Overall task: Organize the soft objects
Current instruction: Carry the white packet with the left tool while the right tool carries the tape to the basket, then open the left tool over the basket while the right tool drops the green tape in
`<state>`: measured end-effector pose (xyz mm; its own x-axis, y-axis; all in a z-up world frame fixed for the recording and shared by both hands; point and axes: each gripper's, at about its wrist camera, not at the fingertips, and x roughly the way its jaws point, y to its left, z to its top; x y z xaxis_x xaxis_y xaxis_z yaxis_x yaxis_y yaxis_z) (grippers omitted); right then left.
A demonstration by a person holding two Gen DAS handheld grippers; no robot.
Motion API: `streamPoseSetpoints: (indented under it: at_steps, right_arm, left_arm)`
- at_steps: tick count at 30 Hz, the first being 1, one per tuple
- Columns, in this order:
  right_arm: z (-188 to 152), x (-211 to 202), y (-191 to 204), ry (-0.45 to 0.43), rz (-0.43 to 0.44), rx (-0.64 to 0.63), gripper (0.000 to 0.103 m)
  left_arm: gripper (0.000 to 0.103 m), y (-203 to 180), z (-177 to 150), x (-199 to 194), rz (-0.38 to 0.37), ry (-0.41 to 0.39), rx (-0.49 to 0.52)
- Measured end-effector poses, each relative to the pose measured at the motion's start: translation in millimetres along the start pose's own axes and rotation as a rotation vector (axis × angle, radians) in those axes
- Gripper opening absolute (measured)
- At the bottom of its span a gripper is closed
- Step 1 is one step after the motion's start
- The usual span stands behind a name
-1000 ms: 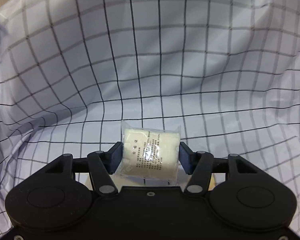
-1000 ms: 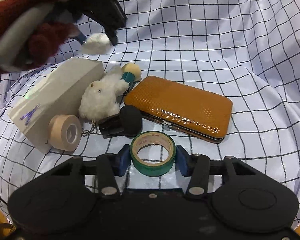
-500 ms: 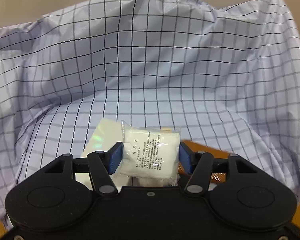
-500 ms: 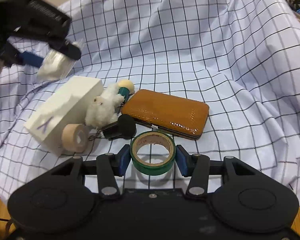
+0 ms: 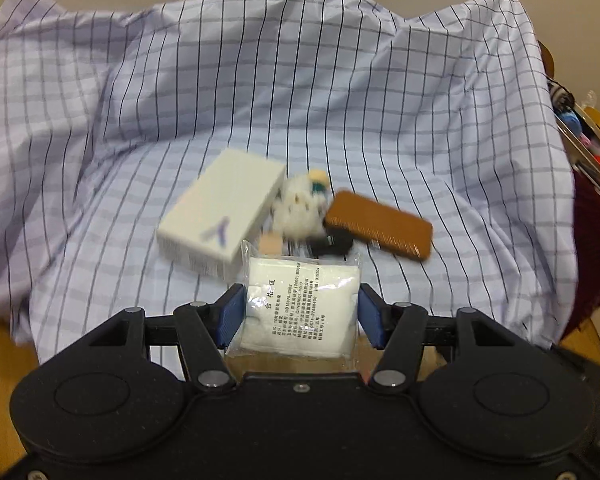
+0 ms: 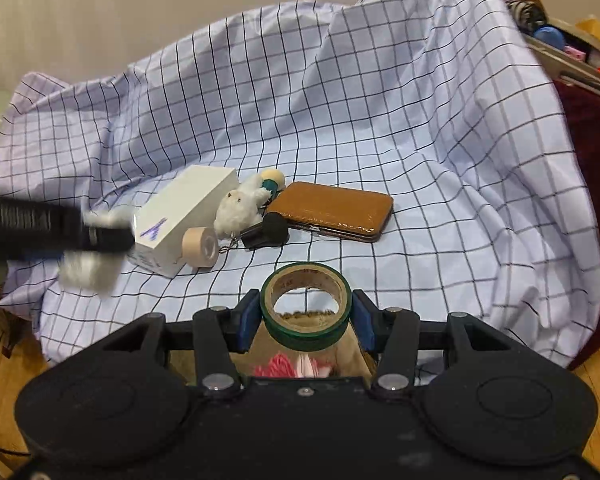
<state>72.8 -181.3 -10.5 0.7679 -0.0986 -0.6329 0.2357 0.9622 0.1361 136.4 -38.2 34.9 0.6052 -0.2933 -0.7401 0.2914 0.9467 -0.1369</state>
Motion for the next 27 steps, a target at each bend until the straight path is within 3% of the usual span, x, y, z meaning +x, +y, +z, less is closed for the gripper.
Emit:
streamPoseSetpoints:
  at_steps: [13,27]
  right_arm:
    - [-46.8,-70.9,-5.1,-0.079,0.014,0.025,0.047]
    - [-63.0,-71.3,7.1,-0.048,0.008,-0.01,0.048]
  left_arm:
    - [0.056,-7.8,-89.8,-27.2,0.067,-0.005,-0.091]
    - [0.058,-4.7,-124.3,-18.4,0.113,0.01,-0.124]
